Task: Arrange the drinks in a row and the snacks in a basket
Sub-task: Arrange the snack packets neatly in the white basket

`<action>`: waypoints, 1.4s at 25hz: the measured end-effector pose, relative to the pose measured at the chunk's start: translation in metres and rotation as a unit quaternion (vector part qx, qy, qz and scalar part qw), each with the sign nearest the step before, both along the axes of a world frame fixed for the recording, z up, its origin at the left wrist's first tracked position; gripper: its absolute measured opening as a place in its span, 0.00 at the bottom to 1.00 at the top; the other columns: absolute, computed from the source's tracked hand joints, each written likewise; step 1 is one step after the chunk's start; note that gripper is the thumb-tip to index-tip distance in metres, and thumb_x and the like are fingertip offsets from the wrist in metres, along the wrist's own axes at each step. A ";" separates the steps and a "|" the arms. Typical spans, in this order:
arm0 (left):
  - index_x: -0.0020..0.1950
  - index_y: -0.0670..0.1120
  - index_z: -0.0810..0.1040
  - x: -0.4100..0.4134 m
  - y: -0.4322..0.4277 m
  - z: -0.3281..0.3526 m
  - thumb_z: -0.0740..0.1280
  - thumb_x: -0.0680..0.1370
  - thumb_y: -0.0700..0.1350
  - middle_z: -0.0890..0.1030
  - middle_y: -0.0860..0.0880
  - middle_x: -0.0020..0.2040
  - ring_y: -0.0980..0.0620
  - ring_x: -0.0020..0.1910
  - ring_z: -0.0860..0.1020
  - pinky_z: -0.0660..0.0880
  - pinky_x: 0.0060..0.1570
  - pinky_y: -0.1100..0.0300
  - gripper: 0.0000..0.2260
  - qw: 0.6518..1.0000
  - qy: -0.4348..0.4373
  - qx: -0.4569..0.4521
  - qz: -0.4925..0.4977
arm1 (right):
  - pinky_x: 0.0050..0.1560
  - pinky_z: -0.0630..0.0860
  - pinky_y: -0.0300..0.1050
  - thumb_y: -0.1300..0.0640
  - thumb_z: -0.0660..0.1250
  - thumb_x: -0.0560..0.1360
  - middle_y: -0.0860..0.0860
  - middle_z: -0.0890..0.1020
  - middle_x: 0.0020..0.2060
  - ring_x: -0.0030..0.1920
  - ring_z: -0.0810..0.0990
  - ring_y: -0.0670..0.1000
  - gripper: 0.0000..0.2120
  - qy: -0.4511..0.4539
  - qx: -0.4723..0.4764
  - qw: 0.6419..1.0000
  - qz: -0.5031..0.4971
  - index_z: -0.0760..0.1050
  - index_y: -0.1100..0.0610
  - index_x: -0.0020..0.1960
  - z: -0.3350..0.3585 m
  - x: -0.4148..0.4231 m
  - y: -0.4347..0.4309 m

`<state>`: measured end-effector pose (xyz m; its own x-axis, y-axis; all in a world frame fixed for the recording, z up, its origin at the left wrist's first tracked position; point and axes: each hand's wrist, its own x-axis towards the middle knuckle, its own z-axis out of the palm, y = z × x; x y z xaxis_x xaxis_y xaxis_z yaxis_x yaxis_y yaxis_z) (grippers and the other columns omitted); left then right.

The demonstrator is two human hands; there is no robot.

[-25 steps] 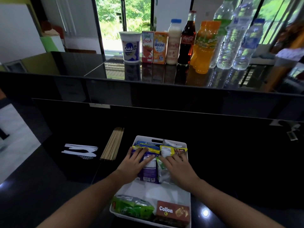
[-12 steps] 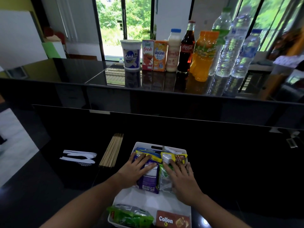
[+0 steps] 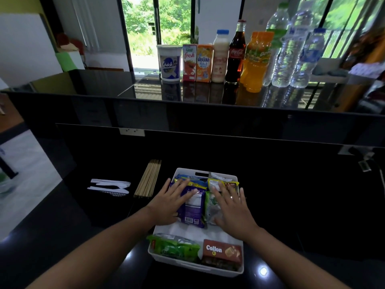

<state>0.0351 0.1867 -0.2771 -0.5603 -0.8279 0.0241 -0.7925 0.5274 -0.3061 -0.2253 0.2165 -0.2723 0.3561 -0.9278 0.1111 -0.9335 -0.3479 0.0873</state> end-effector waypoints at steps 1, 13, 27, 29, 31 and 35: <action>0.78 0.54 0.42 0.000 0.005 0.003 0.68 0.70 0.61 0.45 0.41 0.78 0.39 0.77 0.47 0.47 0.72 0.37 0.46 1.000 0.010 0.002 0.013 | 0.73 0.33 0.59 0.39 0.58 0.77 0.52 0.43 0.79 0.78 0.43 0.58 0.39 -0.012 0.001 1.000 -0.006 0.41 0.47 0.79 0.004 0.001 0.002; 0.70 0.55 0.66 -0.003 0.082 0.043 0.75 0.65 0.59 0.72 0.51 0.66 0.51 0.65 0.70 0.67 0.61 0.61 0.36 0.932 0.084 0.351 0.017 | 0.74 0.51 0.56 0.34 0.68 0.66 0.46 0.58 0.77 0.74 0.55 0.53 0.44 -0.060 0.204 0.976 0.054 0.55 0.44 0.76 0.022 0.010 0.075; 0.68 0.50 0.66 -0.019 0.054 0.010 0.67 0.71 0.49 0.73 0.47 0.62 0.46 0.61 0.71 0.68 0.54 0.53 0.26 0.991 0.083 0.098 0.024 | 0.50 0.69 0.47 0.51 0.69 0.68 0.48 0.74 0.57 0.58 0.72 0.53 0.24 -0.096 0.079 0.992 -0.023 0.66 0.49 0.61 -0.005 -0.009 0.061; 0.66 0.50 0.71 -0.023 0.050 0.007 0.70 0.69 0.51 0.75 0.48 0.60 0.47 0.60 0.73 0.70 0.57 0.53 0.26 0.994 0.084 0.045 0.054 | 0.52 0.70 0.47 0.51 0.68 0.70 0.47 0.73 0.59 0.60 0.71 0.53 0.25 -0.110 0.076 0.990 -0.042 0.65 0.49 0.64 -0.003 -0.009 0.048; 0.63 0.50 0.76 -0.026 0.047 0.006 0.76 0.63 0.53 0.79 0.48 0.56 0.47 0.56 0.77 0.74 0.57 0.52 0.29 0.992 0.090 -0.015 0.086 | 0.53 0.71 0.46 0.53 0.68 0.72 0.48 0.72 0.61 0.61 0.70 0.52 0.24 -0.120 0.078 0.988 -0.050 0.64 0.50 0.65 -0.001 -0.008 0.035; 0.76 0.53 0.57 -0.025 0.035 -0.006 0.65 0.74 0.52 0.66 0.47 0.72 0.47 0.71 0.63 0.55 0.72 0.44 0.32 0.987 0.102 0.015 0.125 | 0.49 0.73 0.45 0.56 0.67 0.72 0.47 0.71 0.62 0.63 0.68 0.51 0.24 -0.143 0.082 0.985 -0.059 0.64 0.48 0.65 -0.007 -0.005 0.027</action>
